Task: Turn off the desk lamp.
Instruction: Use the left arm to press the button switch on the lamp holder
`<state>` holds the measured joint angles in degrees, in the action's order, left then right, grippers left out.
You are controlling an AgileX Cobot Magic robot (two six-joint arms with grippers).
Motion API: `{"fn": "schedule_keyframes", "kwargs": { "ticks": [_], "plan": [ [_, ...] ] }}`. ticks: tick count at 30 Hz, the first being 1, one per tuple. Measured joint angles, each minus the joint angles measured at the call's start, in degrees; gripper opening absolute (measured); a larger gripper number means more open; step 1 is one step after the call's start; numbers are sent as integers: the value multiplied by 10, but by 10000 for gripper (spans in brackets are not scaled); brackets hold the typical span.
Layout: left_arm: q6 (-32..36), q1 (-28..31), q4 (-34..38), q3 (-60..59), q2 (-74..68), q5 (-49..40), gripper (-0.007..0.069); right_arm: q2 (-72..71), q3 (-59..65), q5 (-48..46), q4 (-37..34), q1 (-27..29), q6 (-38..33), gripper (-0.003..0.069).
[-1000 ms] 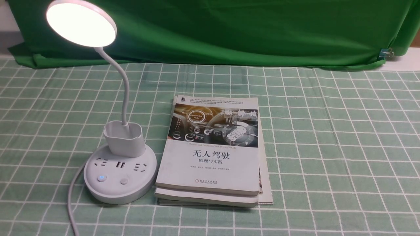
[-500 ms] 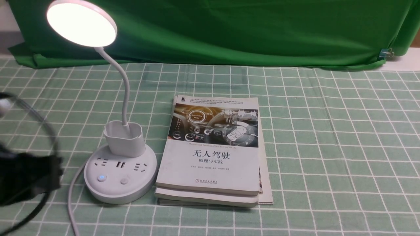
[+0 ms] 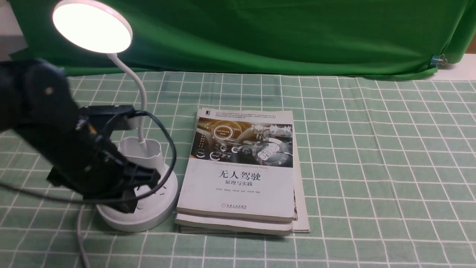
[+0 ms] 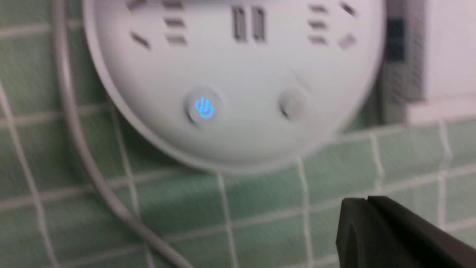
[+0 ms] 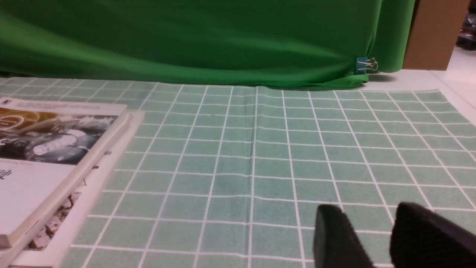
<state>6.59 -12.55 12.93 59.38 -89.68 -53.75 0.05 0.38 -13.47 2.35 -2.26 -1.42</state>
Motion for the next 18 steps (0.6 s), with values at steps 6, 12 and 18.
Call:
{"fn": "schedule_keyframes", "kwargs": {
  "ticks": [6, 12, 18],
  "plan": [
    [-8, 0, -7, 43, -54, -4, 3, 0, 0, 0, 0, 0, 0, 242],
    [-8, 0, -7, 45, -57, -4, 3, 0, 0, 0, 0, 0, 0, 242],
    [-8, 0, -13, 45, -62, 15, 3, 0, 0, 0, 0, 0, 0, 242]
  ]
}}
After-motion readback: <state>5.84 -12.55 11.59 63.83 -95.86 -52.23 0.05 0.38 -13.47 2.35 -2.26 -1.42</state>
